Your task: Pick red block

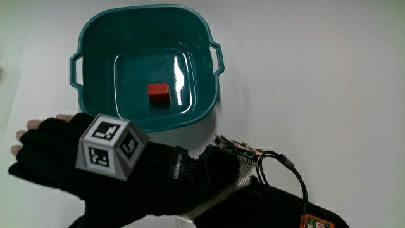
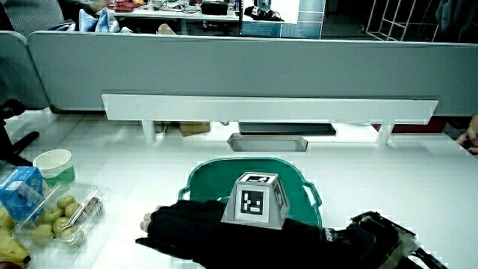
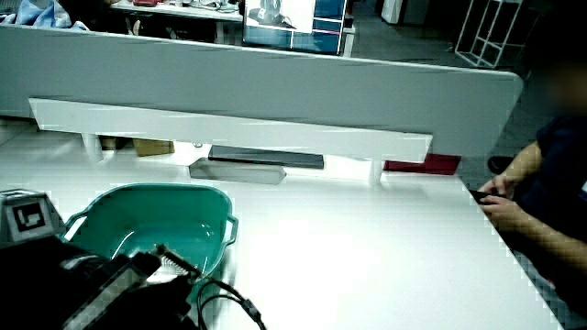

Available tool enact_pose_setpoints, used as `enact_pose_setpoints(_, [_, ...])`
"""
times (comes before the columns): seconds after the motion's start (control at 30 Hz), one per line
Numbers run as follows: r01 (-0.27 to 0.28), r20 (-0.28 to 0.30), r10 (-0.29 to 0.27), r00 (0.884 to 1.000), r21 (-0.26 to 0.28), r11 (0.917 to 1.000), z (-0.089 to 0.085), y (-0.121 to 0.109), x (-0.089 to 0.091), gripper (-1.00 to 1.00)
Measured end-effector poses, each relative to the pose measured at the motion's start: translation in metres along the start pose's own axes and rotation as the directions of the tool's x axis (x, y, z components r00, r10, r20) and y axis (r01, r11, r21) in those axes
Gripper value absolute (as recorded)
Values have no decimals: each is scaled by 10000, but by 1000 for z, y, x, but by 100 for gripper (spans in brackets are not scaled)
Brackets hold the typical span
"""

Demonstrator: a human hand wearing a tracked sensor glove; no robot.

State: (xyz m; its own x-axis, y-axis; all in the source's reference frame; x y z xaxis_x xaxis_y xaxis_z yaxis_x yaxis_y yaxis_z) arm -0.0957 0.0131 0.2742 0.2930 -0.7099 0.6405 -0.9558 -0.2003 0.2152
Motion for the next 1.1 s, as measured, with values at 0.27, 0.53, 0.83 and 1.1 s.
enact_pose_setpoints(0.27, [620,-139,-621,9980,-89,9980,1,2,23,0])
enact_pose_setpoints(0.53, [1470,-219,-1473,9888,-157,9890,0,2,53,0])
enact_pose_setpoints(0.83, [2224,-460,-2242,9735,-398,9741,-1,1,86,0])
enact_pose_setpoints(1.1, [2888,-1044,-2952,9497,-725,9546,-4,-1,119,0])
